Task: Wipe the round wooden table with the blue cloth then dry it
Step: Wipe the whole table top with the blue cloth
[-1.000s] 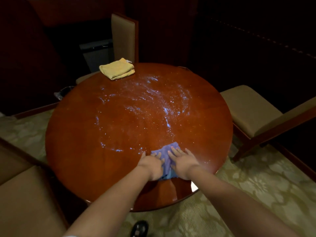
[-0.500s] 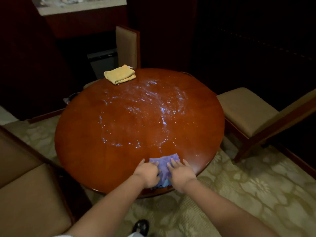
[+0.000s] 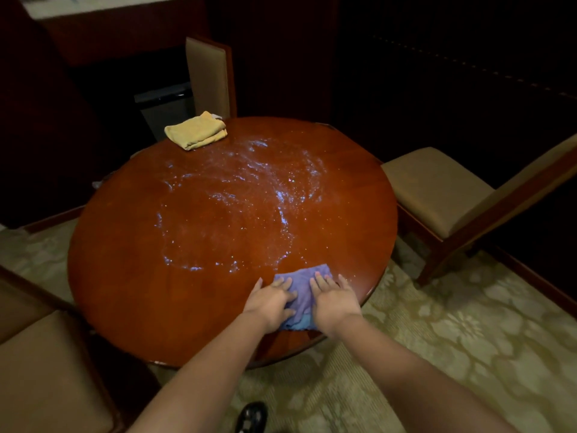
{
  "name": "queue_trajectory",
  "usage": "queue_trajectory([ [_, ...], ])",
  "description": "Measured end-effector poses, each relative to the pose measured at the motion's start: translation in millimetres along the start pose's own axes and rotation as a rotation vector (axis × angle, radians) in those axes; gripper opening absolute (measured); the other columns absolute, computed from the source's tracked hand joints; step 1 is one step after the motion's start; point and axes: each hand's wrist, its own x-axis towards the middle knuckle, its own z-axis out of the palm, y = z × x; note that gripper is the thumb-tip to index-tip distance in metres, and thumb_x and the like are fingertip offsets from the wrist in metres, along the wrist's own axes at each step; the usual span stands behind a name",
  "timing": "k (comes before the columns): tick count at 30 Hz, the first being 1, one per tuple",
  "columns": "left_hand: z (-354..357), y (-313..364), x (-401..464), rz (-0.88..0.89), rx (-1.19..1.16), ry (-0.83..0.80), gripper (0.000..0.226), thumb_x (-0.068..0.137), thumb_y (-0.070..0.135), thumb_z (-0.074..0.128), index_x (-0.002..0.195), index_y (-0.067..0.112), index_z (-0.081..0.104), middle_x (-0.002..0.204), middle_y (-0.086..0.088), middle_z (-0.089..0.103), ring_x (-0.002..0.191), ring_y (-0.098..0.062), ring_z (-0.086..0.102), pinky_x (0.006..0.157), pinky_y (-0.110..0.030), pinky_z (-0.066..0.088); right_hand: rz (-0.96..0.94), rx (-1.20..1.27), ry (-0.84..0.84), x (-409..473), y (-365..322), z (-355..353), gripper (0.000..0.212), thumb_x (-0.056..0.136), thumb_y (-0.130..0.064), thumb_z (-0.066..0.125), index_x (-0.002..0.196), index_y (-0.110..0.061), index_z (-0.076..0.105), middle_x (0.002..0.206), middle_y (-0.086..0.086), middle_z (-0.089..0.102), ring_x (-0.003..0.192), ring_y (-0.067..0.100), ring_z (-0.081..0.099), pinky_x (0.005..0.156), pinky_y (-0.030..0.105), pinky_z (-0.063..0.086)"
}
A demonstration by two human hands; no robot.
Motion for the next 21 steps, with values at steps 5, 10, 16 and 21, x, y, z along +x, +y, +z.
queue_trajectory([
  [5, -10.2, -2.0, 29.6, -0.033, -0.024, 0.095, 0.043, 0.098, 0.033, 0.043, 0.14, 0.023, 0.04, 0.157, -0.002, 0.02, 0.144, -0.017, 0.018, 0.116, -0.045, 0.012, 0.013, 0.014, -0.005, 44.2, 8.6, -19.1, 0.064, 0.1, -0.031, 0.027, 0.153, -0.01, -0.004, 0.161, 0.004, -0.008, 0.148, 0.02, -0.003, 0.118, 0.042, -0.002],
  [10, -6.3, 7.6, 15.6, -0.024, 0.105, 0.084, 0.04, 0.098, 0.034, 0.044, 0.136, 0.02, 0.046, 0.152, -0.005, 0.03, 0.139, -0.02, 0.028, 0.115, -0.042, 0.017, -0.01, 0.018, 0.018, 12.6, 6.9, -4.2, 0.063, 0.101, -0.03, 0.027, 0.153, -0.009, -0.002, 0.161, 0.007, -0.007, 0.148, 0.021, -0.002, 0.118, 0.041, -0.002],
  [16, 1.9, 29.8, -12.0, 0.041, 0.131, 0.04, 0.042, 0.099, 0.03, 0.043, 0.139, 0.019, 0.045, 0.157, -0.007, 0.02, 0.144, -0.021, 0.02, 0.118, -0.041, 0.011, 0.017, -0.002, 0.054, -31.6, -5.0, 22.6, 0.06, 0.102, -0.027, 0.023, 0.152, -0.004, -0.001, 0.16, 0.015, -0.003, 0.148, 0.029, 0.004, 0.117, 0.042, -0.004],
  [21, 2.1, 35.0, -8.1, 0.128, 0.134, 0.009, 0.035, 0.094, 0.023, 0.051, 0.128, 0.019, 0.056, 0.155, -0.007, 0.024, 0.143, -0.022, 0.021, 0.116, -0.04, 0.013, 0.088, -0.012, 0.039, -51.9, -16.1, 27.4, 0.057, 0.103, -0.024, 0.019, 0.15, 0.003, 0.0, 0.158, 0.022, 0.0, 0.147, 0.035, 0.005, 0.118, 0.043, -0.002],
])
